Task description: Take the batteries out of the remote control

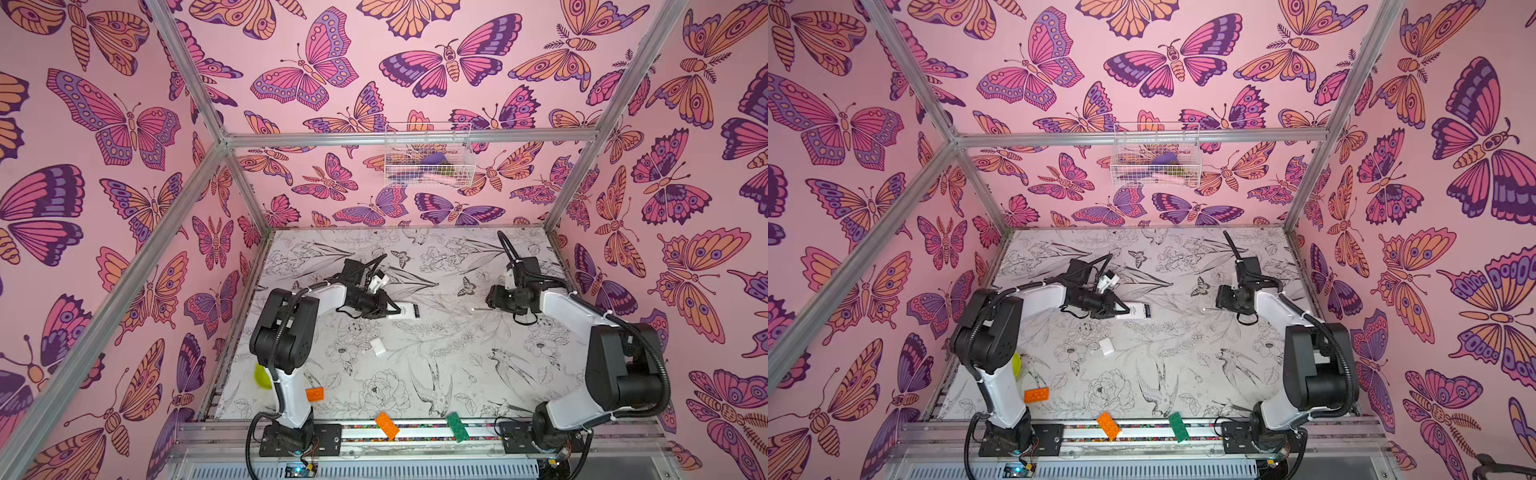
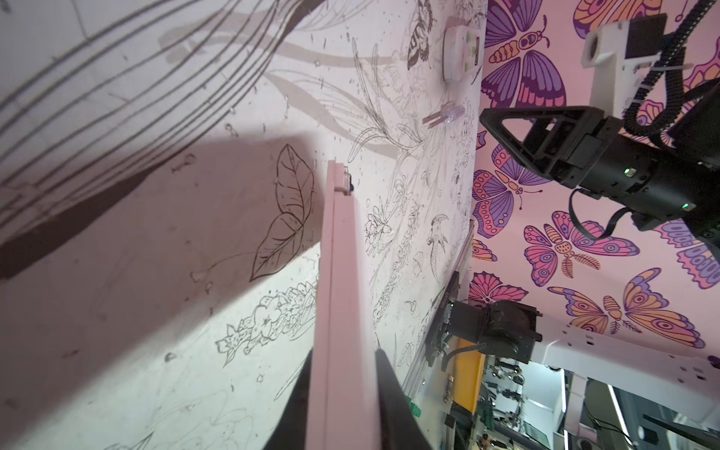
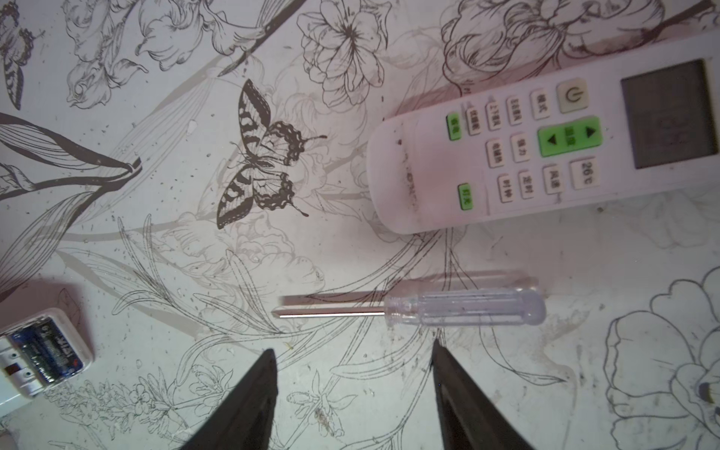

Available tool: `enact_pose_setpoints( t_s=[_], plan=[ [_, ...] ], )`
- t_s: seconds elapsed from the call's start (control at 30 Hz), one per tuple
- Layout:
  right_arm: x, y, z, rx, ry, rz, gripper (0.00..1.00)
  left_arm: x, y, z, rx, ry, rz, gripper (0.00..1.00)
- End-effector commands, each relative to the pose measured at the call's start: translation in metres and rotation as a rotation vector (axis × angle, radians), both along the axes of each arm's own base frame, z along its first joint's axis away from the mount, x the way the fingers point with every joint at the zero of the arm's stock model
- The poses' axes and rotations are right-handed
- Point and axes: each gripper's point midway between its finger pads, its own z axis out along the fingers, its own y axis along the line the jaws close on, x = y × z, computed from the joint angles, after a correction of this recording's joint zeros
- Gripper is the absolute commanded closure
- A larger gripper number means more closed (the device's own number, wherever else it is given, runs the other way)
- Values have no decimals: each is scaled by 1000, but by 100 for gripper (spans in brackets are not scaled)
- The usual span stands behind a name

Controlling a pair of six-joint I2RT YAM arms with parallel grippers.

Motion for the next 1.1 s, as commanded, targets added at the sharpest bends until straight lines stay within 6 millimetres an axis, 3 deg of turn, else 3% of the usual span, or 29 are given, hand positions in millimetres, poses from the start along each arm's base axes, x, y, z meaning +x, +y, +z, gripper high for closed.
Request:
enact_pose_setpoints(
  t_s=[0.0, 0.47, 0.83, 1.07],
  plan=[
    [11, -3, 11, 2, -31, 15, 36, -3, -1, -3, 3, 65, -13, 80],
    [21, -18, -4, -57, 13, 18, 37, 11, 6, -16, 96, 78, 19, 41],
    [26, -24, -12, -84, 30, 20, 37, 21, 33, -28, 317, -21, 35, 27],
    [30, -27, -18, -96, 42, 23, 37, 17, 41, -20, 417, -142, 2, 17]
  ],
)
